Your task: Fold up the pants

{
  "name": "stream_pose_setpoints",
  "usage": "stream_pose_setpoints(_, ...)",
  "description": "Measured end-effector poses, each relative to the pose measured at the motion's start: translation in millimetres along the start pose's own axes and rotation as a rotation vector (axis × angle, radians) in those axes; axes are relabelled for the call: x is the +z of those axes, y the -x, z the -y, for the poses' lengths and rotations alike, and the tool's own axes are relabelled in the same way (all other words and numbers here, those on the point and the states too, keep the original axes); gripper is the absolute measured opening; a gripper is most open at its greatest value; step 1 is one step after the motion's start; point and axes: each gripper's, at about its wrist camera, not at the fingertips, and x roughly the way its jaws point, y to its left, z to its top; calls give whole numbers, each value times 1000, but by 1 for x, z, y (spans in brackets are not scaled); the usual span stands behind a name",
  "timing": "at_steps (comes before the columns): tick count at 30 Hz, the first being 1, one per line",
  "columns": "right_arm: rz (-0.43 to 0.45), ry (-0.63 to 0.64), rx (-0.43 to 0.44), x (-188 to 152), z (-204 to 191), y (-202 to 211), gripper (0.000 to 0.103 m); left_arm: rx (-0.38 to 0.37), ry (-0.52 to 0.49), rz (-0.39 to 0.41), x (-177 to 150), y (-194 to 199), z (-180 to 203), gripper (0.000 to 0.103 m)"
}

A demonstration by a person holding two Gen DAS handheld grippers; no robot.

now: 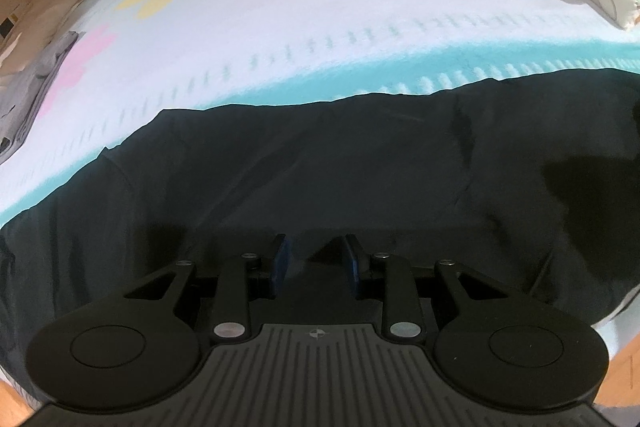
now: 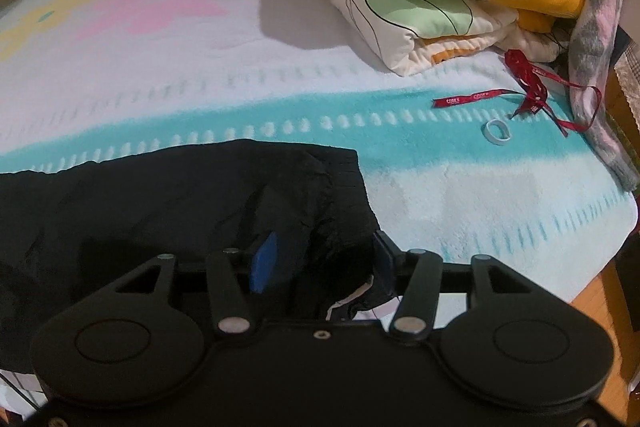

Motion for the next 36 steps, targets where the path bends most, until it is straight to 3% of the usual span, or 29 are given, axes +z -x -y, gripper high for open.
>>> stream_pose_setpoints(10,81,-62,82,-10,20,-4,61,37,-61,24,-10,1,13,29)
stream_pose_setpoints(13,139,-124,188,-21,39,-6,77,37,-66,32,-13,2,12,29)
stream_pose_setpoints(15,150,-177,185,-28,51,-9,80,36,-68,36,-14,3,11,29)
stream_pose_setpoints(19,110,-282,188,-39,77,-17,80,33,-67,37,-15,3,9,29)
stream_pose_setpoints(26,-61,-470,357,-49,102,-46,81,34,-57,27,-11,1,12,28)
stream_pose_setpoints(29,-64,-486,371,-51,103,-49,81,31,-57,28,-12,1,10,29)
stream_pose_setpoints(31,-55,-504,386,-51,105,-50,78,30,-56,28,-13,1,10,29)
stream_pose_setpoints(33,-36,-525,386,-52,109,-49,63,32,-58,28,-13,1,10,29)
stream_pose_setpoints(34,-28,-540,397,-53,111,-50,49,32,-57,28,-13,1,10,29)
stream_pose_setpoints(36,-29,-602,444,-56,119,-56,45,30,-57,28,-13,1,10,28)
